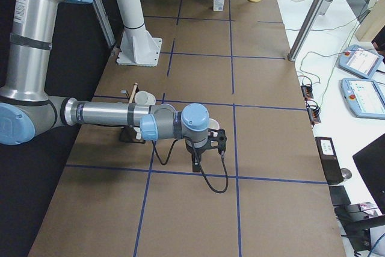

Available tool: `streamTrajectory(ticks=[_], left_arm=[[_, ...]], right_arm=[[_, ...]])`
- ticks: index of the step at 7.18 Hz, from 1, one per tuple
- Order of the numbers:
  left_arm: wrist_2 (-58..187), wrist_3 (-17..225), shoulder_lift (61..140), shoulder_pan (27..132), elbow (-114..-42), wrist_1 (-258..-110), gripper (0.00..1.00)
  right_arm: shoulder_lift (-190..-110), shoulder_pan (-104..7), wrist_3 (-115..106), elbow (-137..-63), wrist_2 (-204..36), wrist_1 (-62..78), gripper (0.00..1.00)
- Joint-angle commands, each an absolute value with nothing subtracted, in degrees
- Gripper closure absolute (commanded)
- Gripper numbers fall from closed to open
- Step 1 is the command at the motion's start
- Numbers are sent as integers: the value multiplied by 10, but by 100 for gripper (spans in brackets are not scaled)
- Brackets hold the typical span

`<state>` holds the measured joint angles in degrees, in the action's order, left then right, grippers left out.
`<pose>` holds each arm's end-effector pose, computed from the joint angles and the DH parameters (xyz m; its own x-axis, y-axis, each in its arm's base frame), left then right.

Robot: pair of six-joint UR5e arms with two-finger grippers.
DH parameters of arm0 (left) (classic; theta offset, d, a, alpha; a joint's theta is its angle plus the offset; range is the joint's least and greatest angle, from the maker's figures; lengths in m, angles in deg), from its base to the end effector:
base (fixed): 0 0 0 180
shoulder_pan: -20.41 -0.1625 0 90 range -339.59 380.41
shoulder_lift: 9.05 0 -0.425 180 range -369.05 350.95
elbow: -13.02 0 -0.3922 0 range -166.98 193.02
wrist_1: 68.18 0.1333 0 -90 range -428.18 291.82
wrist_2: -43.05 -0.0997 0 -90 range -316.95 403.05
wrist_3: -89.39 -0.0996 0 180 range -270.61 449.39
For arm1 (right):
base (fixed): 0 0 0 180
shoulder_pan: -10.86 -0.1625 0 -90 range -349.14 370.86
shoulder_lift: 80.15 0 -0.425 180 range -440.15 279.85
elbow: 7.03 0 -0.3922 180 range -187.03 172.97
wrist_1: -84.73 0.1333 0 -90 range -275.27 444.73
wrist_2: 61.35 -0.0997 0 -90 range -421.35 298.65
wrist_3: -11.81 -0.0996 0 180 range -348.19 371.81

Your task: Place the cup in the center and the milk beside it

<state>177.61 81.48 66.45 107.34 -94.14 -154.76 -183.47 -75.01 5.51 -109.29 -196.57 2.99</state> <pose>-0.0428 -0.3870 0.6280 0.6978 0.1660 -0.6967 -0.1510 0.9850 0.0834 0.0335 -0.4054 0.6404 0.6998 -0.0300 0.7137 -0.0054 0.9989 0.0473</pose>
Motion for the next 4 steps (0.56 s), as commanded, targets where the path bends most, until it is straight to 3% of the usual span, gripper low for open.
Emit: streamTrajectory(ticks=[1, 4], left_arm=[[1776, 817, 665, 1073, -944, -1548, 0], [1777, 817, 665, 1073, -942, -1549, 0]], right_arm=[[-1830, -750, 55, -1094, -1966, 30, 0], [-1797, -713, 44, -1096, -1965, 53, 0]])
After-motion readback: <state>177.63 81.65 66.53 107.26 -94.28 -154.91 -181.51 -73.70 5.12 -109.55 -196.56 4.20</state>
